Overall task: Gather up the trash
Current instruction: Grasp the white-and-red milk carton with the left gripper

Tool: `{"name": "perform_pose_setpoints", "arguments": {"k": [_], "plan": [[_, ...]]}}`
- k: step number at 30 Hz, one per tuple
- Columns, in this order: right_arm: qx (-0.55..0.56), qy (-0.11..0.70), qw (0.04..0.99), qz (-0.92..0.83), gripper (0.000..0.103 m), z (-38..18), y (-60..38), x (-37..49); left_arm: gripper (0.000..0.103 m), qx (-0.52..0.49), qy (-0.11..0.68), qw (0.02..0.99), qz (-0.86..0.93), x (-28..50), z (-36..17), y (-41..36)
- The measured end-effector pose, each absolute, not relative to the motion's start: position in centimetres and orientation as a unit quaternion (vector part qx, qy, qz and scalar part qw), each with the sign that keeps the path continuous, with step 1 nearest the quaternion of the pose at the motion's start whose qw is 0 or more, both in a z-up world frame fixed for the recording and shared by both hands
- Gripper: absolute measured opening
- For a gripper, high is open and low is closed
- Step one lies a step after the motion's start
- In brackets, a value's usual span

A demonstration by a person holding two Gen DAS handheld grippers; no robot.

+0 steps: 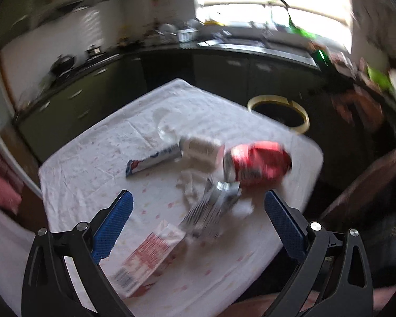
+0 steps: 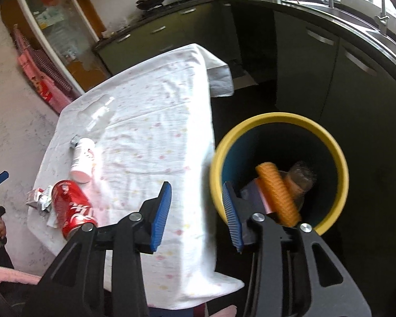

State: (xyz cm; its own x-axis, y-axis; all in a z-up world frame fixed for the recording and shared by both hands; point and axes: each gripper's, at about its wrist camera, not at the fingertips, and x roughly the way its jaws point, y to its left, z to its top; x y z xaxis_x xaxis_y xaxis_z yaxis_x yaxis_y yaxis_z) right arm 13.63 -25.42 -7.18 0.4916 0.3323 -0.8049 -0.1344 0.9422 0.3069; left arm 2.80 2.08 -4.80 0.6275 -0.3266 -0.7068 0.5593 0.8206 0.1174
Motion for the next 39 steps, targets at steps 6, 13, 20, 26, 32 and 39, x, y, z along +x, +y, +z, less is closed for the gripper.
{"name": "perform_pose_setpoints", "arguments": {"k": [6, 13, 20, 26, 32, 39], "plan": [[0.101, 0.491, 0.853, 0.144, 0.04, -7.4, -23.6, 13.2, 0.098, 0.249, 0.387, 0.839, -0.29, 3.0, -7.7, 3.2], [0.103, 0.498, 0.85, 0.139, 0.04, -7.7, -22.5, 13.0, 0.098, 0.27, 0.434, 0.799, -0.317, 5.8, -11.1, 5.6], [0.103, 0.508, 0.844, 0.138, 0.04, -8.3, -21.5, 13.1, 0.084, 0.274, 0.467, 0.777, -0.321, 8.1, -13.4, 7.5], [0.099, 0.513, 0.84, 0.143, 0.04, -8.5, -20.6, 13.7, 0.07, 0.284, 0.49, 0.757, -0.326, 8.3, -14.9, 8.2], [0.096, 0.516, 0.838, 0.151, 0.04, -8.8, -19.9, 13.9, 0.039, 0.267, 0.511, 0.743, -0.34, 8.0, -15.8, 8.6], [0.1, 0.512, 0.839, 0.154, 0.04, -8.8, -20.2, 13.8, 0.037, 0.234, 0.497, 0.776, -0.309, 7.2, -14.5, 9.7]]}}
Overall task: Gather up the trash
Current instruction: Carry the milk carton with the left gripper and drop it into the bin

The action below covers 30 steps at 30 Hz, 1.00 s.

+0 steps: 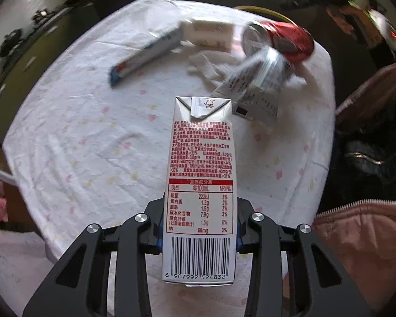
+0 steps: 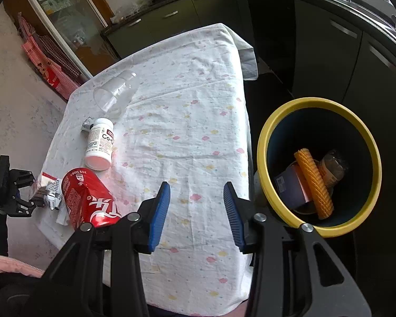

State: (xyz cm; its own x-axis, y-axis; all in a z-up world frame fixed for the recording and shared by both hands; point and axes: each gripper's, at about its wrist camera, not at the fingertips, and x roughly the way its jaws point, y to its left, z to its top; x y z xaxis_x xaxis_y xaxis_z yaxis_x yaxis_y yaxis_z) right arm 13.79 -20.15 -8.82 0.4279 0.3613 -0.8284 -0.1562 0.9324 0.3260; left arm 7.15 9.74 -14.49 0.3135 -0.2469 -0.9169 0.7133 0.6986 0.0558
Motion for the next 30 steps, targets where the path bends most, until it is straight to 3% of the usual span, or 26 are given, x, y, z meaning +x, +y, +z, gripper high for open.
{"name": "perform_pose_setpoints", "arguments": {"k": [20, 30], "plan": [[0.144, 0.495, 0.845, 0.144, 0.04, -10.1, -24.4, 12.1, 0.037, 0.25, 0.448, 0.831, -0.214, 8.7, -4.7, 7.8], [0.169, 0.476, 0.855, 0.116, 0.04, -9.9, -28.3, 10.0, 0.037, 0.25, 0.394, 0.837, -0.287, 11.2, 0.3, -0.9]]}}
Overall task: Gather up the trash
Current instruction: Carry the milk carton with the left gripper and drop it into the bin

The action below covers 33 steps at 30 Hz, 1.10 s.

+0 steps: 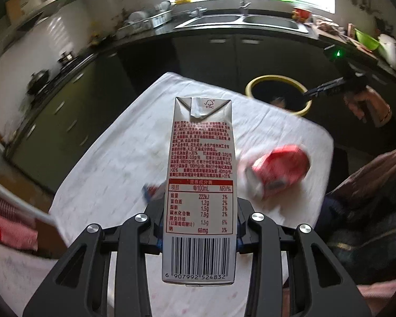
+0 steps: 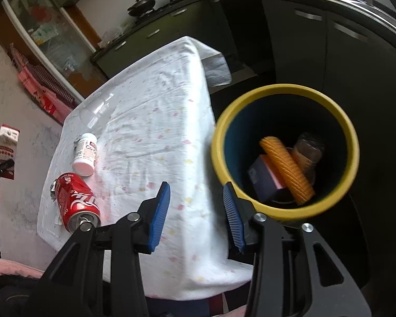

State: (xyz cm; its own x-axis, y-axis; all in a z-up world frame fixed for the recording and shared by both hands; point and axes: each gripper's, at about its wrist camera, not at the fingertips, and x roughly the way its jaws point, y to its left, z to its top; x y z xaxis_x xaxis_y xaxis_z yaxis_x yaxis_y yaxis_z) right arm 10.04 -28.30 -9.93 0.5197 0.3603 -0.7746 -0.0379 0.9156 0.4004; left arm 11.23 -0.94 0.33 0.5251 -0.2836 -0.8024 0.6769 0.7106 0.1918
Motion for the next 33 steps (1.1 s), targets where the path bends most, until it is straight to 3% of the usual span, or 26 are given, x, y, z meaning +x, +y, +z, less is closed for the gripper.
{"name": "perform_pose_setpoints", "arguments": {"k": [9, 23, 24, 25, 27, 33], "plan": [[0.212, 0.457, 0.862, 0.056, 0.041, -10.6, -35.4, 6.5, 0.037, 0.292, 0.395, 0.782, -0.383, 16.6, -0.7, -15.2], [0.257, 0.447, 0.857, -0.001, 0.045, -12.4, -41.7, 2.8, 0.037, 0.343, 0.438, 0.696, -0.455, 23.9, -9.6, -37.7], [0.258, 0.448, 0.856, -0.003, 0.045, -12.4, -41.8, 2.8, 0.042, 0.341, 0.436, 0.698, -0.455, 24.2, -10.1, -38.8], [0.258, 0.448, 0.856, -0.004, 0.045, -12.4, -41.9, 2.7, 0.061, 0.343, 0.433, 0.703, -0.449, 24.6, -10.5, -39.5], [0.256, 0.447, 0.857, -0.004, 0.046, -12.2, -41.8, 2.8, 0.075, 0.343, 0.422, 0.717, -0.437, 25.2, -10.7, -40.1], [0.236, 0.445, 0.864, 0.004, 0.048, -11.6, -40.7, 3.1, 0.075, 0.305, 0.399, 0.754, -0.423, 25.0, -6.7, -37.5]]}}
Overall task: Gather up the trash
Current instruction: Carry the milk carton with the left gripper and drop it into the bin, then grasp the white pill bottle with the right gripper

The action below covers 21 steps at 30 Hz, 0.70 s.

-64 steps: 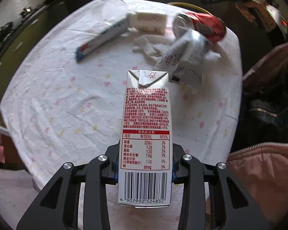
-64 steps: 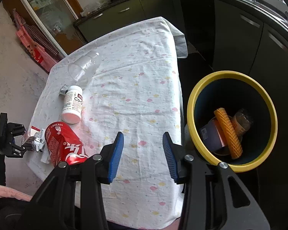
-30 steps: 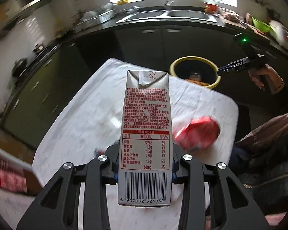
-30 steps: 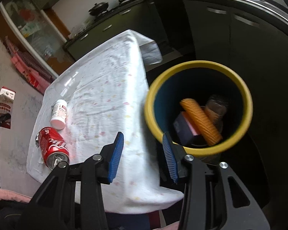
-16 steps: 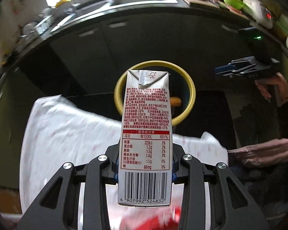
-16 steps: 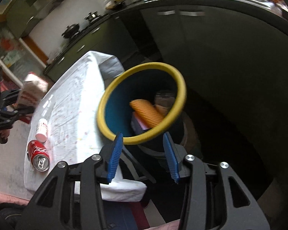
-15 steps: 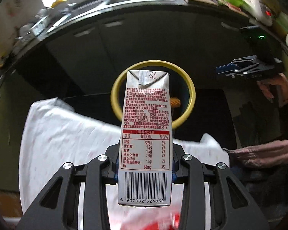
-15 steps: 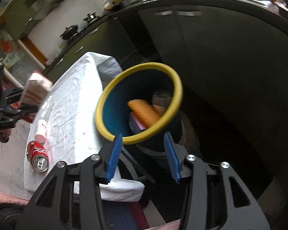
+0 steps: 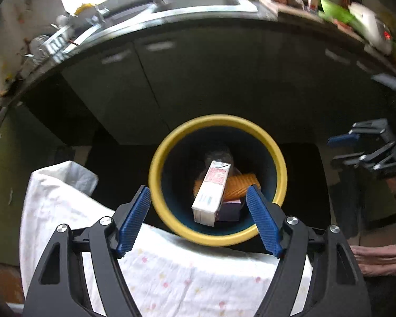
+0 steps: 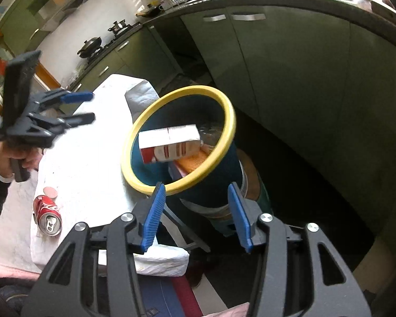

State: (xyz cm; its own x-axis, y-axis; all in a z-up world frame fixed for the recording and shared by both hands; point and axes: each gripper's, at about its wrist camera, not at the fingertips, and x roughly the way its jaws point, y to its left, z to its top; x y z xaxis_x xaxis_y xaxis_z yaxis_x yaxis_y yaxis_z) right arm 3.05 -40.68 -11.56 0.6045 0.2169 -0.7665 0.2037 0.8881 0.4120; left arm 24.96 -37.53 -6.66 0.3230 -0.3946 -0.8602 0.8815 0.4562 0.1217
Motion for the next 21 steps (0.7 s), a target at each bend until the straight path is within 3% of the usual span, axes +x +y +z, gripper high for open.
{"name": "perform_pose_setpoints", "arguments": {"k": [11, 21], "plan": [[0.195, 0.457, 0.866, 0.06, 0.05, -10.4, -35.7, 5.6, 0.096, 0.131, 0.318, 0.891, -0.297, 18.0, 5.1, -18.7], [0.099, 0.474, 0.857, 0.178, 0.05, -7.0, -23.6, 11.5, 0.098, 0.055, 0.3, 0.946, -0.111, 8.2, 2.8, -1.4]]}}
